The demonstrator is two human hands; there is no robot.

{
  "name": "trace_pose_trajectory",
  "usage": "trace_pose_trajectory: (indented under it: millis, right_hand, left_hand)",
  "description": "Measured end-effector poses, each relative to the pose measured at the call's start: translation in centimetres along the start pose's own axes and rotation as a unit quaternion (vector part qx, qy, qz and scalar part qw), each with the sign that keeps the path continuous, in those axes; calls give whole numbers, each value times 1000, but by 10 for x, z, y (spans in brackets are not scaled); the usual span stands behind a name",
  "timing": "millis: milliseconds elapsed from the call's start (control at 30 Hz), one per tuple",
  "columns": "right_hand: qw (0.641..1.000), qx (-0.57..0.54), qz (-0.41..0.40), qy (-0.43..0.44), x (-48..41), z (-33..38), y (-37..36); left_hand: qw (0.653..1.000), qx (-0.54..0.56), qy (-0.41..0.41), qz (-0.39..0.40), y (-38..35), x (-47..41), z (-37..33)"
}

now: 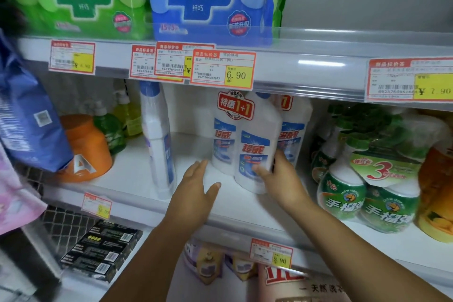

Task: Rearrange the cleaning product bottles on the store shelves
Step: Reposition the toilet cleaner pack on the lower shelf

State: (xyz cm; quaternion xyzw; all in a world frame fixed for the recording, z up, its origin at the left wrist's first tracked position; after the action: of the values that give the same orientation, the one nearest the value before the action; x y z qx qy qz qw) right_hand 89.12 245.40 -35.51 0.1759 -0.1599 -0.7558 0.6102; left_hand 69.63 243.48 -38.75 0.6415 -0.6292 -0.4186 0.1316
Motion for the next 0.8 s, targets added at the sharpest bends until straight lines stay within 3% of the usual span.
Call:
trace_pose_trajectory:
  millis: [200,333,600,800]
  right_hand:
    - [996,-49,-67,-15,23,-24,44]
    - [992,-55,-109,25,25,-23,50]
    - [994,-21,-108,9,5,-38,45]
    - [993,-85,-73,-27,-1,-49,36]
  left_hand:
    - [994,110,11,-7,-11,-26,-22]
    - [983,184,-25,14,-33,-39,-44]
    - [971,235,-39,28,-41,-52,-53]
    - [971,230,-30,58,-42,-55,-54]
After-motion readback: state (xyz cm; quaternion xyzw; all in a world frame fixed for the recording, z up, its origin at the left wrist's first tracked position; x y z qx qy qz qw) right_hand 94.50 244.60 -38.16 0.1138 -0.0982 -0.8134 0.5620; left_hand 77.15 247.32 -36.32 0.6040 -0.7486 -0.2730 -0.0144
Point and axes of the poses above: each hand's wrist, its own x-axis away from the middle knuckle, its own y-axis out of the back of the hand, z = x × y, the point moved 8 cm from there along -x, towards the middle knuckle, and after that the axes turned 14 degrees about -y, right-handed, at the moved point
